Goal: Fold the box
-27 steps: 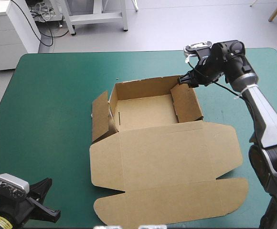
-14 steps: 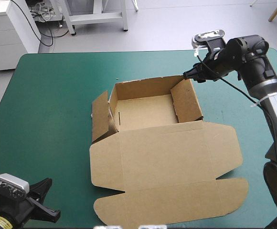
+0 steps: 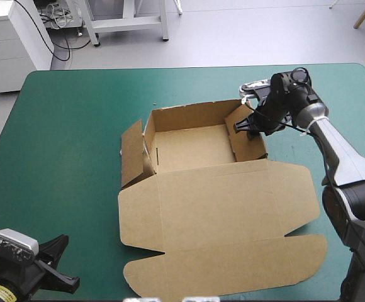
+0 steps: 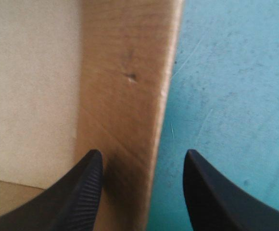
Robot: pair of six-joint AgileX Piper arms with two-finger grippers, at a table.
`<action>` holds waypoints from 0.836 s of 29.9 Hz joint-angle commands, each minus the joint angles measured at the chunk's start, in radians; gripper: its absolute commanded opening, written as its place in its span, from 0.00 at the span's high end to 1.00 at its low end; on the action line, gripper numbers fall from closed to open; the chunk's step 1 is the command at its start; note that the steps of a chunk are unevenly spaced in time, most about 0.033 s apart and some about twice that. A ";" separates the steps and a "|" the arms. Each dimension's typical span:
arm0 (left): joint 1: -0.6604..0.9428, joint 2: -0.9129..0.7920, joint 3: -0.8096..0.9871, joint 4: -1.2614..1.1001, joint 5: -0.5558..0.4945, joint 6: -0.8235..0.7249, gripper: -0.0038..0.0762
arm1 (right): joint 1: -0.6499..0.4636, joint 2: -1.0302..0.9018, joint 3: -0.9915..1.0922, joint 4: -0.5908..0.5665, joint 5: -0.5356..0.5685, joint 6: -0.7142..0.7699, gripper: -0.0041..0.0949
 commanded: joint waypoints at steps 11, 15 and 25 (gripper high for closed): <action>0.003 0.014 -0.024 -0.014 -0.063 -0.008 0.96 | -0.003 0.010 -0.021 0.039 -0.022 -0.003 0.95; 0.003 0.014 -0.024 -0.014 -0.063 -0.004 0.96 | -0.003 0.004 -0.037 0.038 -0.022 0.009 0.98; 0.003 0.014 -0.024 -0.014 -0.063 -0.004 0.96 | -0.003 -0.205 -0.037 -0.012 -0.022 0.032 0.98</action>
